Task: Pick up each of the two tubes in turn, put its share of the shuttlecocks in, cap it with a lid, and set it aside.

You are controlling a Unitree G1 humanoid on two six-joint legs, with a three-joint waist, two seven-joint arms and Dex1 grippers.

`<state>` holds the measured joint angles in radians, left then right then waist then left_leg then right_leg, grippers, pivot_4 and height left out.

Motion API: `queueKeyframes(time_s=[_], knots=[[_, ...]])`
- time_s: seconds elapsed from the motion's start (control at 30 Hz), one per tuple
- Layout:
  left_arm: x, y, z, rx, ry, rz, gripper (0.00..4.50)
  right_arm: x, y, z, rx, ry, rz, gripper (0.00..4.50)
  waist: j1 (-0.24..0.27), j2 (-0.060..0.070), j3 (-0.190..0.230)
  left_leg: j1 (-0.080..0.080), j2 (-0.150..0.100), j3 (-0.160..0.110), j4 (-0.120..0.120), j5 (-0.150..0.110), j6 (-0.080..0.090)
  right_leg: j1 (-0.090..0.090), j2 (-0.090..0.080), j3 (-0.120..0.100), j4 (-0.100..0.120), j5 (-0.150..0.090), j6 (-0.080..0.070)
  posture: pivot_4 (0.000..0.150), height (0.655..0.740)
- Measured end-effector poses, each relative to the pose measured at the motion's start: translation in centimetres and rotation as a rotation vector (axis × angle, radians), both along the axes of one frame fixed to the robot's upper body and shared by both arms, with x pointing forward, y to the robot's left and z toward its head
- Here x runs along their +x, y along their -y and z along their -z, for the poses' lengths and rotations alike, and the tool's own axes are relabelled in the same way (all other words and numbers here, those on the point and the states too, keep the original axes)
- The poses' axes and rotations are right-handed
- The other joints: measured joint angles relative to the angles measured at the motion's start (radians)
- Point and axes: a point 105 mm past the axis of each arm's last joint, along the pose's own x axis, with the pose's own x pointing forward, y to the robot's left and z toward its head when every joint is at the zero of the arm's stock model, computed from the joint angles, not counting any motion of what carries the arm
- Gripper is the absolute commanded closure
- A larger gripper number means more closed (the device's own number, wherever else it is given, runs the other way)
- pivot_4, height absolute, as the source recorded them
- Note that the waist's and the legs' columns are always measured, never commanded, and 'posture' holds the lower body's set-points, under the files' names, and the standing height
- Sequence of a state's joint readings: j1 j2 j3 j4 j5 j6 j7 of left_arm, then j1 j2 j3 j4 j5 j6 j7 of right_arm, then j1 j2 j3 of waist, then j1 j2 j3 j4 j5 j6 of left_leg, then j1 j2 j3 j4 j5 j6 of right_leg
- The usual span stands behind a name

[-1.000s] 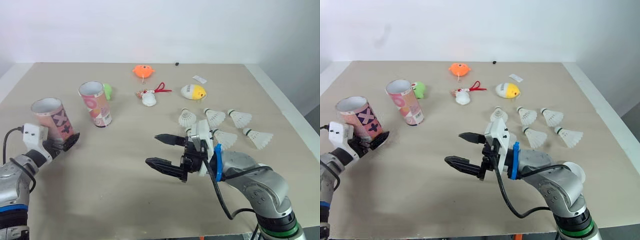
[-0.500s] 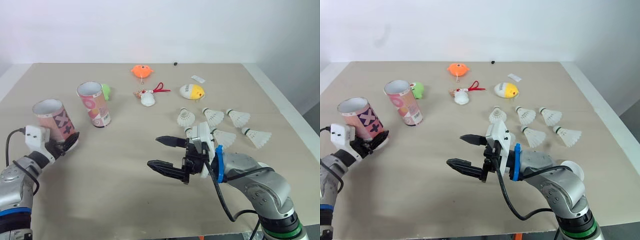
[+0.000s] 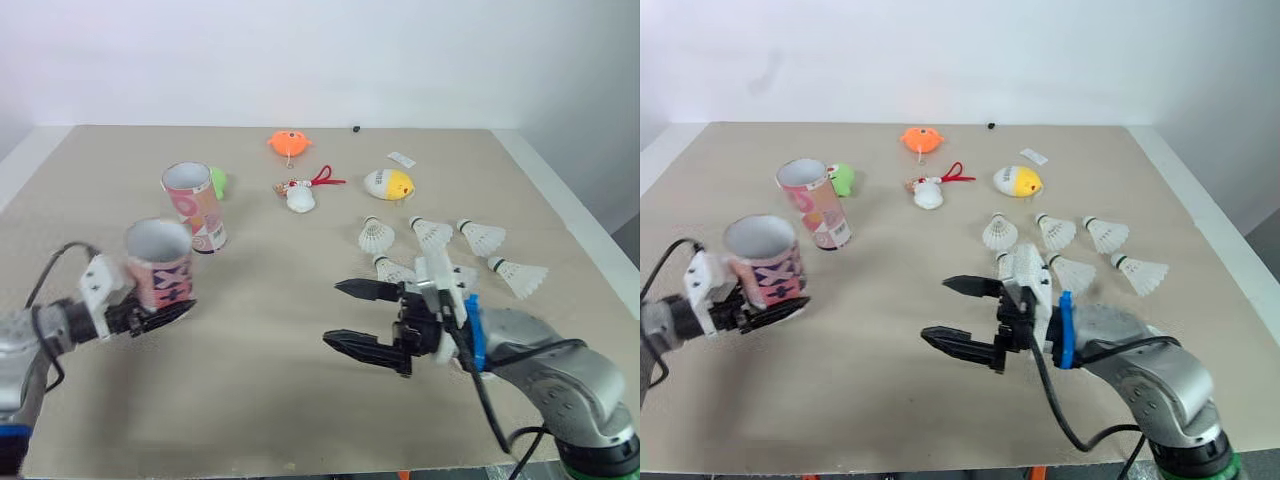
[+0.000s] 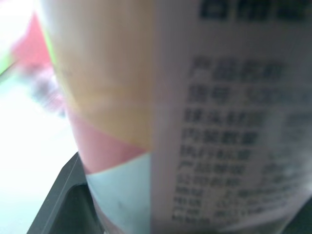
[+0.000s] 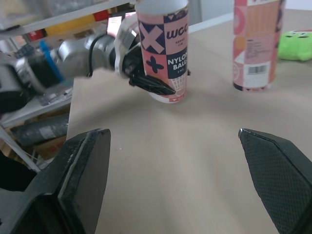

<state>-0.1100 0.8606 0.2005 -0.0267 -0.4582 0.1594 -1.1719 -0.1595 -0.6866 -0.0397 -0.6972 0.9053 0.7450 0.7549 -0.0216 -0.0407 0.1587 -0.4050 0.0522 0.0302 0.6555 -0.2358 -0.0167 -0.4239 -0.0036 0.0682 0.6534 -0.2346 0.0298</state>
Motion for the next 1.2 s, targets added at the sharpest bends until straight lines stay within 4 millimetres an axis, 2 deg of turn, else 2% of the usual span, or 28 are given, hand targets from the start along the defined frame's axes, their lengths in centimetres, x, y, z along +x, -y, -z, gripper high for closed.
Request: queueKeyframes(time_s=[0.17, 0.27, 0.4, 0.47, 0.6, 0.77, 1.1, 1.2], knots=[[0.1, 2.2, -0.6, 0.114, -0.123, 0.218, 1.5, -0.9, 1.9, 0.8, -0.061, -0.023, 0.094, 0.0, -0.002, 0.001, 0.001, -0.001, 0.001, -0.002, -0.001, 0.0, 0.001, -0.001, 0.003, 0.0, 0.001, 0.0, 0.003, 0.15, 0.74], [0.3, 2.1, -0.5, 0.228, -0.199, 0.295, 1.5, -0.8, 2.9, 1.6, -0.114, -0.023, 0.209, 0.0, -0.003, 0.002, 0.001, 0.0, 0.0, -0.002, -0.001, -0.001, 0.001, -0.001, 0.003, 0.0, 0.002, -0.001, 0.002, 0.15, 0.74], [0.3, 2.2, 0.6, 0.289, -0.283, 0.35, 1.5, -0.4, 3.9, 1.9, -0.129, -0.019, 0.337, 0.0, -0.005, 0.002, 0.001, 0.0, 0.0, -0.001, -0.001, -0.001, 0.001, -0.001, 0.004, 0.001, 0.003, -0.001, 0.002, 0.15, 0.74], [0.7, 2.4, 0.9, 0.332, -0.32, 0.37, 1.5, -0.6, 3.5, 2.1, -0.122, -0.024, 0.403, 0.0, -0.002, 0.002, 0.001, 0.0, 0.0, -0.002, 0.0, -0.001, 0.001, -0.002, 0.004, 0.0, 0.004, -0.001, 0.002, 0.15, 0.74], [1.1, 3.2, 1.1, 0.355, -0.318, 0.405, 1.5, -1.5, 1.1, 3.6, -0.134, -0.074, 0.441, 0.0, -0.002, 0.002, 0.001, 0.0, 0.0, -0.002, 0.001, -0.001, 0.001, -0.002, 0.004, 0.001, 0.006, -0.002, 0.001, 0.15, 0.74], [0.7, 3.8, 1.2, 0.401, -0.303, 0.456, 1.5, 0.6, 1.9, 5.4, -0.188, -0.11, 0.665, 0.0, -0.002, 0.002, 0.0, 0.0, -0.002, -0.001, 0.003, -0.001, 0.001, -0.002, 0.001, 0.003, 0.008, -0.005, -0.001, 0.15, 0.74], [0.8, 4.1, 1.1, 0.494, -0.266, 0.498, 1.5, 3.1, 2.3, 6.1, -0.209, -0.113, 0.798, 0.0, -0.002, 0.004, -0.001, 0.002, -0.002, -0.002, 0.003, 0.0, 0.002, -0.002, 0.002, 0.003, 0.011, -0.005, -0.002, 0.15, 0.74], [0.8, 4.3, 1.1, 0.501, -0.258, 0.502, 1.5, 4.7, 2.8, 6.3, -0.225, -0.112, 0.845, 0.0, -0.002, 0.004, -0.001, 0.002, -0.002, -0.002, 0.003, 0.0, 0.002, -0.002, 0.002, 0.003, 0.012, -0.005, -0.002, 0.15, 0.74]])
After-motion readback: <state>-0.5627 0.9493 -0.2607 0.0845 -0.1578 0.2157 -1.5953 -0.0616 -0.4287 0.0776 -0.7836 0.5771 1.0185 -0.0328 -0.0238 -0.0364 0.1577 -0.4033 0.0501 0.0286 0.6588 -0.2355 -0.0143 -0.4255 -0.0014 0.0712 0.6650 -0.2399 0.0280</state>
